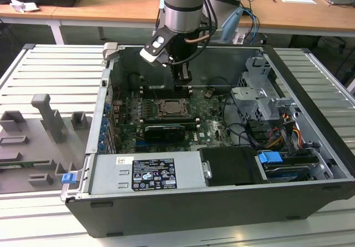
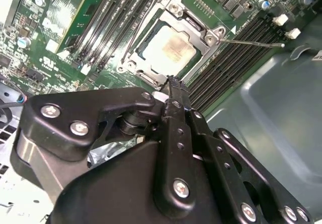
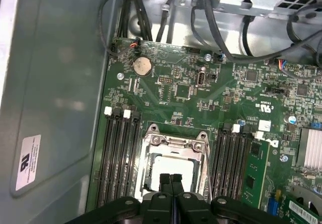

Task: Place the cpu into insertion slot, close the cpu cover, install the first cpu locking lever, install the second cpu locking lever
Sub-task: 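Install the first cpu locking lever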

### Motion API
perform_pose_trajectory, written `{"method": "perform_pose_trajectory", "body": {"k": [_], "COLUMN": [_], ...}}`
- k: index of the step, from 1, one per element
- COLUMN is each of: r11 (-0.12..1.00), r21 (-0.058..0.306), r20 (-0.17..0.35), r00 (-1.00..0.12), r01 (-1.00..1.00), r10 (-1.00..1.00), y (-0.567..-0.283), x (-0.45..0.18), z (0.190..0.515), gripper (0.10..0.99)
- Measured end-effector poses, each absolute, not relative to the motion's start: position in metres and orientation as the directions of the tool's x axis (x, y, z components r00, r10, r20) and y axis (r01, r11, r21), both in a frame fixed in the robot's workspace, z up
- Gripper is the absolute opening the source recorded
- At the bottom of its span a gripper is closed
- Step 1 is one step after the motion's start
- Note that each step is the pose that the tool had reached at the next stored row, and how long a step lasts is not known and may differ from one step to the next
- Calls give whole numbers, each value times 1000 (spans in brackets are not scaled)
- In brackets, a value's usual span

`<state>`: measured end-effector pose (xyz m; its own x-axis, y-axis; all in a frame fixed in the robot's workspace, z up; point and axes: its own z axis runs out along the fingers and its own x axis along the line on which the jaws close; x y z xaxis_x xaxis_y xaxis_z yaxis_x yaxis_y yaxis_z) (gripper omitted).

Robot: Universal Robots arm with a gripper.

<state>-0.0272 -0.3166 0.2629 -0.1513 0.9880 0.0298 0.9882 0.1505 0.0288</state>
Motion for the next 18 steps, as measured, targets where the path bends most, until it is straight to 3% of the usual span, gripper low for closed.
{"method": "perform_pose_trajectory", "body": {"k": [18], "r11": [309], "r21": [29], "r20": [30], "r00": [-310], "r01": [951], "r10": [950], "y": [-317], "x": [-27], "z": [263], "gripper": [106]}}
